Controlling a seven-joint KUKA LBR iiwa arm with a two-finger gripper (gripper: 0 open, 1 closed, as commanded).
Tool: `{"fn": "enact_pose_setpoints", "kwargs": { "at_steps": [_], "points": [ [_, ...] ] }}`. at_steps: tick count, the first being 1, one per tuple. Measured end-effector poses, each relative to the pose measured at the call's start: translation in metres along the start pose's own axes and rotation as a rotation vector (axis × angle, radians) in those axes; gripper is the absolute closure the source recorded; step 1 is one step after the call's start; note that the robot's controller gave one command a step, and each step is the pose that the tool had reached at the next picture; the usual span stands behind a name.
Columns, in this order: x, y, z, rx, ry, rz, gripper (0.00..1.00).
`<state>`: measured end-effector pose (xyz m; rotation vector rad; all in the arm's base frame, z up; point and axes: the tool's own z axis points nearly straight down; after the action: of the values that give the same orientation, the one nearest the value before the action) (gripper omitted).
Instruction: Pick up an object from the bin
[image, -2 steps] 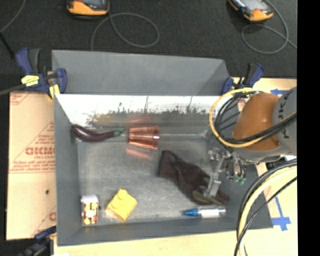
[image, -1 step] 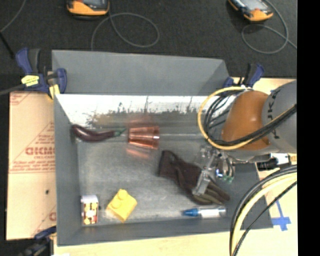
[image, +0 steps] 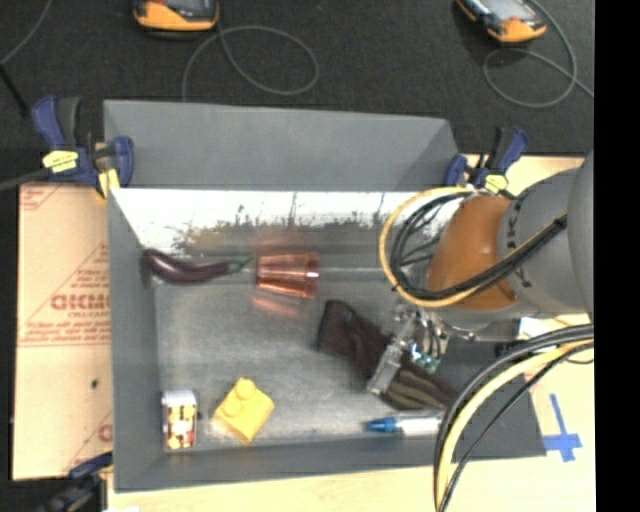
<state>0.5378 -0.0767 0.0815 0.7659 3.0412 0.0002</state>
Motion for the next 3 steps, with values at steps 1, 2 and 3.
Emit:
{"fn": "enact_pose_setpoints", "kwargs": {
  "at_steps": [1, 2, 3],
  "points": [
    [0.0228, 0.0043, 0.0092, -0.002, -0.013, 0.023, 1.00],
    [0.0228, 0.0043, 0.0092, -0.002, -0.013, 0.023, 1.00],
    [0.0229, 0.0042, 0.0067, -0.002, -0.014, 0.021, 1.00]
  ]
}}
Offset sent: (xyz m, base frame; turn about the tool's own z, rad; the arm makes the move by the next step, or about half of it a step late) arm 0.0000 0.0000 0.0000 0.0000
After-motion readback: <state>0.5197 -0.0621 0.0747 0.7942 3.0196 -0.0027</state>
